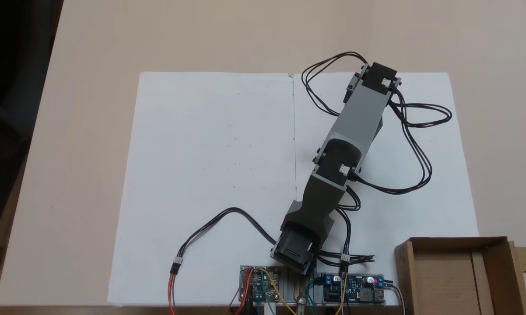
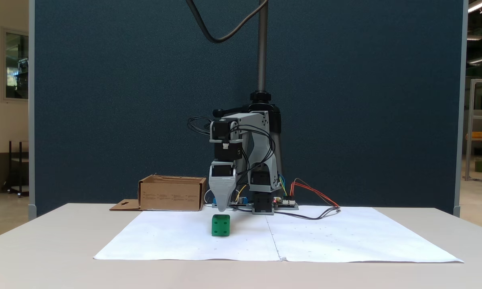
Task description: Grasp a green dice and put it in the bin.
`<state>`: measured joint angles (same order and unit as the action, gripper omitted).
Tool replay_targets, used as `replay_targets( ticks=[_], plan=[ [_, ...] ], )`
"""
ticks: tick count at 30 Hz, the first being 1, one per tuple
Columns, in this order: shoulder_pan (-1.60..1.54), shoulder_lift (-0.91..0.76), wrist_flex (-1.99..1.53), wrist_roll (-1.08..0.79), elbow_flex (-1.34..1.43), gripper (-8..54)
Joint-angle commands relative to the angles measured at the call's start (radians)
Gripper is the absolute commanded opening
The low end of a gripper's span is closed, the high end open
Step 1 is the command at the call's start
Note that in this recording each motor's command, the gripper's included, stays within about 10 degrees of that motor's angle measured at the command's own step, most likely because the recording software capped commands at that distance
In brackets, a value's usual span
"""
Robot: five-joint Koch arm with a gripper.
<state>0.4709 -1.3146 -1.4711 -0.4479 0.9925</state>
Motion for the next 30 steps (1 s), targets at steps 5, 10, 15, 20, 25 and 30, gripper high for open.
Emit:
replay_targets(
  ticks=[5, 10, 15, 20, 25, 30],
  plan=[
    [0.012, -0.017, 0.098, -0.008, 0.063, 41.5],
    [0.012, -0.014, 0.161, -0.009, 0.114, 41.4],
    [0.012, 0.009, 0.216, -0.009, 0.130, 41.3],
    [0.012, 0.035, 0.245, -0.009, 0.130, 41.3],
    [0.018, 0.066, 0.273, -0.009, 0.130, 41.3],
    [0.026, 0.080, 0.285, -0.011, 0.130, 38.2]
  ],
)
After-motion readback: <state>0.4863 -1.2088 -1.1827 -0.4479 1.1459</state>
